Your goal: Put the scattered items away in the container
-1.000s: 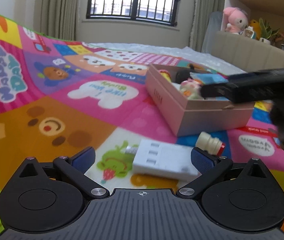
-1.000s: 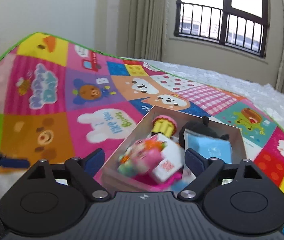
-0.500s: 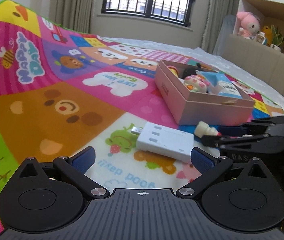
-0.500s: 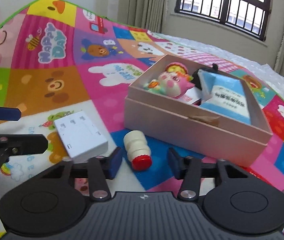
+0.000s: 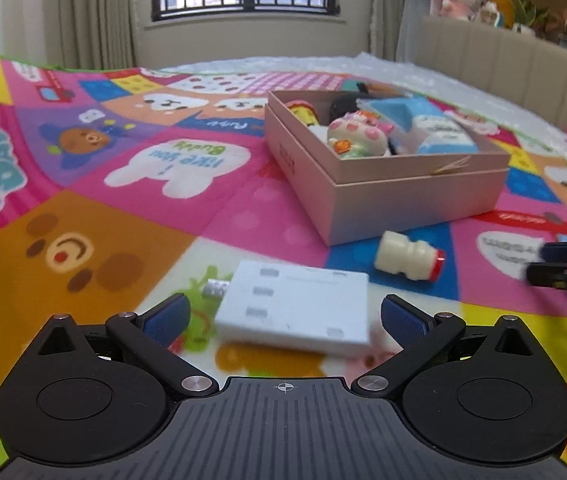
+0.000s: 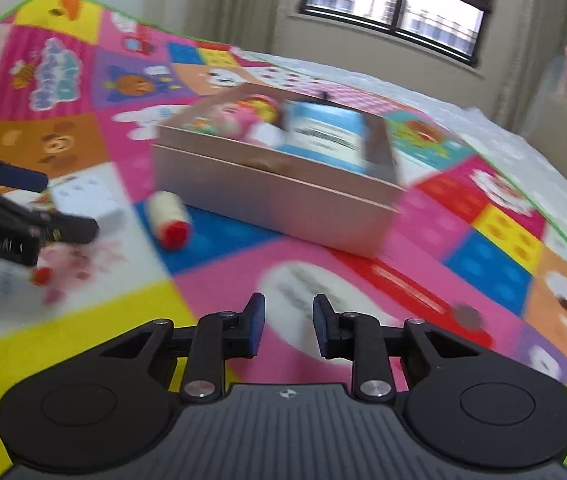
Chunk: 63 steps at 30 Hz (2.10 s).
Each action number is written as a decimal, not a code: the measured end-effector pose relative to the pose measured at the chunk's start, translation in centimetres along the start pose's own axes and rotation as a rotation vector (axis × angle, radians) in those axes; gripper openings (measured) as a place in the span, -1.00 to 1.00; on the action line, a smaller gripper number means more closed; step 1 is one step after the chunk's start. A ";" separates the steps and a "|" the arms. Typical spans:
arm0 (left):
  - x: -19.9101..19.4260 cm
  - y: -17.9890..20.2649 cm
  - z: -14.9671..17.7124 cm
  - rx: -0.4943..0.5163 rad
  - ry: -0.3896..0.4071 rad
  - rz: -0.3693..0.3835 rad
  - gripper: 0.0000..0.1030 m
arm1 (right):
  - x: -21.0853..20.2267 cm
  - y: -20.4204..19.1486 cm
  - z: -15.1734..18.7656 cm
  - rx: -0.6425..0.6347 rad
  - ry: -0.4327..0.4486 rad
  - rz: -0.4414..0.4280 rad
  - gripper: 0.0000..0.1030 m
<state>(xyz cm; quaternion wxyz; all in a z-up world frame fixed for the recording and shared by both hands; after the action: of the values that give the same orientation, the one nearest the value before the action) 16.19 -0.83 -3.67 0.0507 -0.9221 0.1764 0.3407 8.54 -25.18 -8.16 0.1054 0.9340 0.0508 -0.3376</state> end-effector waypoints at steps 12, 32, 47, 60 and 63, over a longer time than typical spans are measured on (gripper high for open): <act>-0.4 2.6 0.6 0.006 0.008 0.072 0.87 | -1.2 -0.4 -1.5 0.086 0.042 -0.088 -0.25; -2.0 4.5 3.4 -0.003 0.087 0.106 1.00 | 3.4 -7.4 -5.1 0.097 -0.041 -0.287 -0.51; -2.1 4.2 3.5 -0.031 0.102 0.130 1.00 | -3.1 -1.1 -2.3 0.022 -0.024 -0.080 -0.54; -2.1 4.1 3.5 -0.034 0.105 0.134 1.00 | -2.7 -1.4 -0.4 -0.020 0.022 0.014 0.65; -2.2 4.2 3.5 -0.035 0.105 0.134 1.00 | -1.7 -0.9 1.2 0.023 -0.014 0.011 0.69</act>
<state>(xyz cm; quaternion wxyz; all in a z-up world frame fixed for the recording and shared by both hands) 11.06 -3.34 -4.81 0.0026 -0.9256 0.2341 0.2975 6.34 -24.62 -8.11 0.0967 0.9330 0.0409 -0.3442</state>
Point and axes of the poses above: each gripper's, at about its wrist camera, not at the fingertips, and x roughly the way its jaws point, y to its right, z to its underside, the point moved 10 cm from there along x, roughly the way its jaws point, and after that the axes turned 3 degrees about z, right-handed, at the moved point
